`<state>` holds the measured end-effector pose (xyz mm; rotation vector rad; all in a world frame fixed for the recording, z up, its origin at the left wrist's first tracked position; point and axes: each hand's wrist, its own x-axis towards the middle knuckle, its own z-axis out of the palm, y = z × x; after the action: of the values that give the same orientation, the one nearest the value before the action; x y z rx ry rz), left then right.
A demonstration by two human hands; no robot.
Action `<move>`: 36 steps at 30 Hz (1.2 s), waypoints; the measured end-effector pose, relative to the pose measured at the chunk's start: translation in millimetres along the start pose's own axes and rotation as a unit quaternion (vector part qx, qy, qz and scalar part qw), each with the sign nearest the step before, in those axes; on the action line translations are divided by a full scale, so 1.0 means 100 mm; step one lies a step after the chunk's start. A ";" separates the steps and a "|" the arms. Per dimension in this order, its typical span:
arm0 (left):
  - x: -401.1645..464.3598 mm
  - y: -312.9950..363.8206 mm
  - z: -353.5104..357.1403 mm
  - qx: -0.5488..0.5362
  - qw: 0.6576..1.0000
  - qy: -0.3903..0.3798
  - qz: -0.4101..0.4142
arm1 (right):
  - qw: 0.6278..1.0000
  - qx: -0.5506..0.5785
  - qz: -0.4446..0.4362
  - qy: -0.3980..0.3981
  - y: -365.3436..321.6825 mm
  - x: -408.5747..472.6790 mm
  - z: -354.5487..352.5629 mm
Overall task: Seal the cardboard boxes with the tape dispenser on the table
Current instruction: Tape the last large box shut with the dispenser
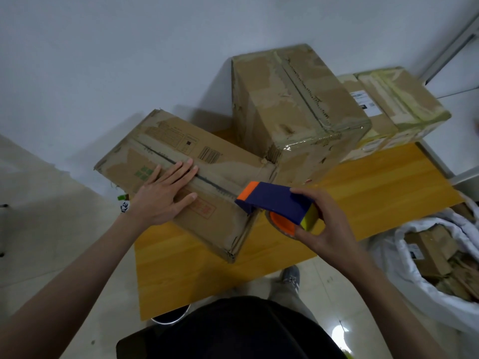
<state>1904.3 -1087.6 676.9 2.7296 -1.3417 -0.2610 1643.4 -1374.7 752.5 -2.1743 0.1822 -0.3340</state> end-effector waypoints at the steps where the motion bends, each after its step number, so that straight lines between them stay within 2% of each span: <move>1: -0.01 0.01 0.00 0.002 1.000 0.004 0.002 | 1.000 0.005 -0.003 -0.001 -0.02 0.03 0.01; 5: -0.03 0.04 0.00 -0.008 1.000 0.022 -0.001 | 1.000 -0.001 -0.004 0.003 -0.03 0.12 0.03; 11: -0.05 0.34 0.05 0.000 0.999 0.004 0.032 | 1.000 -0.018 -0.015 -0.010 -0.12 0.21 0.06; 17: -0.05 0.47 0.09 0.008 1.000 -0.004 -0.006 | 0.999 -0.017 -0.018 -0.028 -0.14 0.29 0.11; 23: -0.10 0.78 0.12 -0.002 1.000 0.004 -0.005 | 0.999 -0.017 -0.016 -0.039 -0.15 0.36 0.12; 28: -0.07 1.13 0.11 -0.002 0.997 0.022 -0.080 | 0.999 -0.025 -0.015 -0.038 -0.18 0.38 0.09; 32: -0.06 1.35 0.16 -0.044 0.997 -0.003 -0.067 | 1.000 -0.014 -0.023 -0.009 -0.19 0.36 0.08; 36: -0.07 1.39 0.25 -0.053 0.996 0.010 -0.065 | 0.999 -0.027 -0.035 -0.008 -0.17 0.32 0.08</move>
<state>1787.2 -1167.0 674.7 2.7260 -1.1131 -0.3051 1677.0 -1366.8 767.0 -2.2390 0.1085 -0.3548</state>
